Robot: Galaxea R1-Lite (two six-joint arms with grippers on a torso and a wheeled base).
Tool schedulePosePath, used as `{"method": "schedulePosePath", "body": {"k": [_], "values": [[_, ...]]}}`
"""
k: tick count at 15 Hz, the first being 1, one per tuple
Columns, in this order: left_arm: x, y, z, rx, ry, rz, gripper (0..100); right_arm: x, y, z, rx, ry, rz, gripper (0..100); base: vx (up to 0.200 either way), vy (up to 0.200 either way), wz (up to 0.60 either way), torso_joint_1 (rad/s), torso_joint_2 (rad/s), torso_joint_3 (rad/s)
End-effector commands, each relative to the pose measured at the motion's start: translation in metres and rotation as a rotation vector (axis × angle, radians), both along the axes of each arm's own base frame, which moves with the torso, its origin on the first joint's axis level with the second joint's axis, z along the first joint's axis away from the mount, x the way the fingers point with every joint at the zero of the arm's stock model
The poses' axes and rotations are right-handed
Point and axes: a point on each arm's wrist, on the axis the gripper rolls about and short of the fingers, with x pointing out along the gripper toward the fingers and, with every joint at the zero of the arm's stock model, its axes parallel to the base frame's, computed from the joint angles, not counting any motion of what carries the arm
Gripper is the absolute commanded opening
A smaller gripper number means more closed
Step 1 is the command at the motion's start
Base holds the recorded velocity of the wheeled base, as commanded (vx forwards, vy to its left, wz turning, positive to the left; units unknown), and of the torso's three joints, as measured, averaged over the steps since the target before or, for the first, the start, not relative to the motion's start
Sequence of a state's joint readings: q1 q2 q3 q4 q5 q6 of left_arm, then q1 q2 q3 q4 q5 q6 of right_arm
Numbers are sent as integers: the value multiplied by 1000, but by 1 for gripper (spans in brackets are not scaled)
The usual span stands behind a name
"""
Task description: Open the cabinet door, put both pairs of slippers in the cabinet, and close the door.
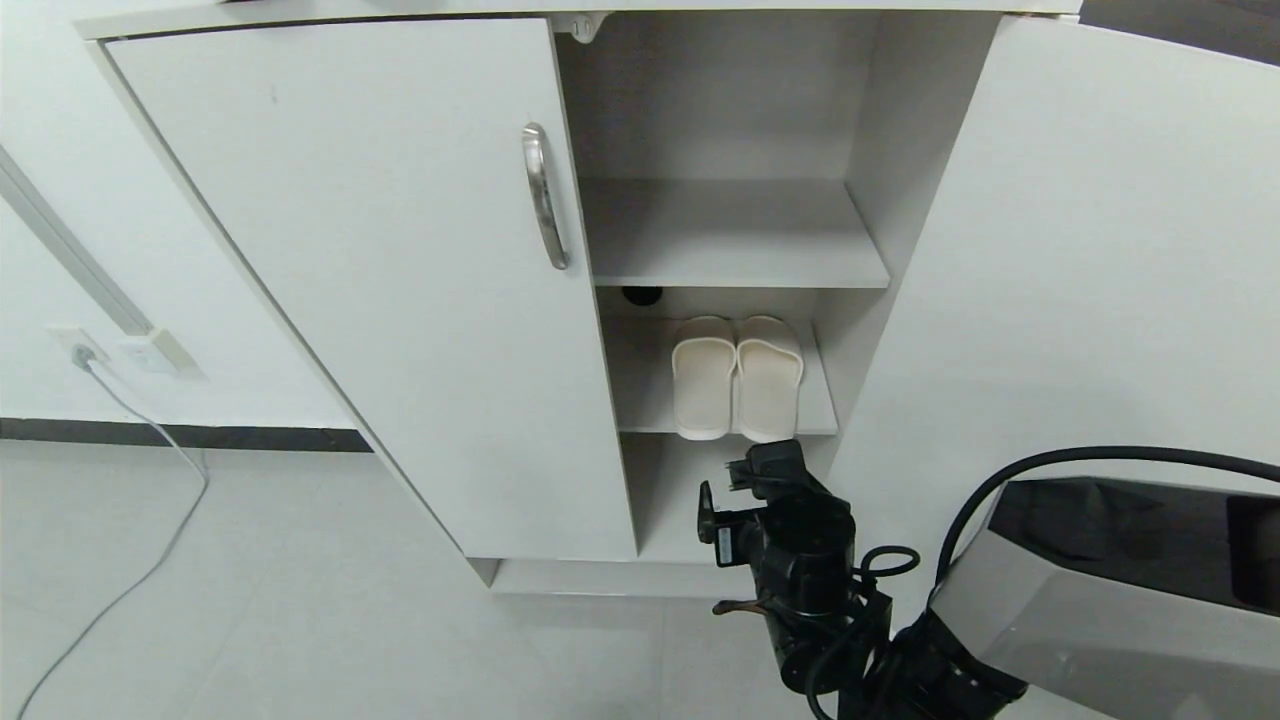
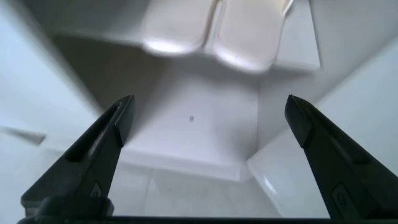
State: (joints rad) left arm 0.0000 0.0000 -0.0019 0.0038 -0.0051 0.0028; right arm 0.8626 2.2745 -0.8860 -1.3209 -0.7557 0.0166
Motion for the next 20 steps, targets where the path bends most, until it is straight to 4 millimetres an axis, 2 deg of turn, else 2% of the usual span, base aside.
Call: {"method": "schedulePosePath", "body": {"k": [1,12,20], "values": [[0,0,0,0,1,-1,0,0,0,2,4,-4,-1,100,0,0,0,0,0,0],[0,0,0,0,3,-3,0,-2,2,2,1,-3,11,100,0,0,0,0,0,5],[0,0,0,-1,1,2,0,-3,1,0,-6,2,12,100,0,0,0,2,4,177]]}}
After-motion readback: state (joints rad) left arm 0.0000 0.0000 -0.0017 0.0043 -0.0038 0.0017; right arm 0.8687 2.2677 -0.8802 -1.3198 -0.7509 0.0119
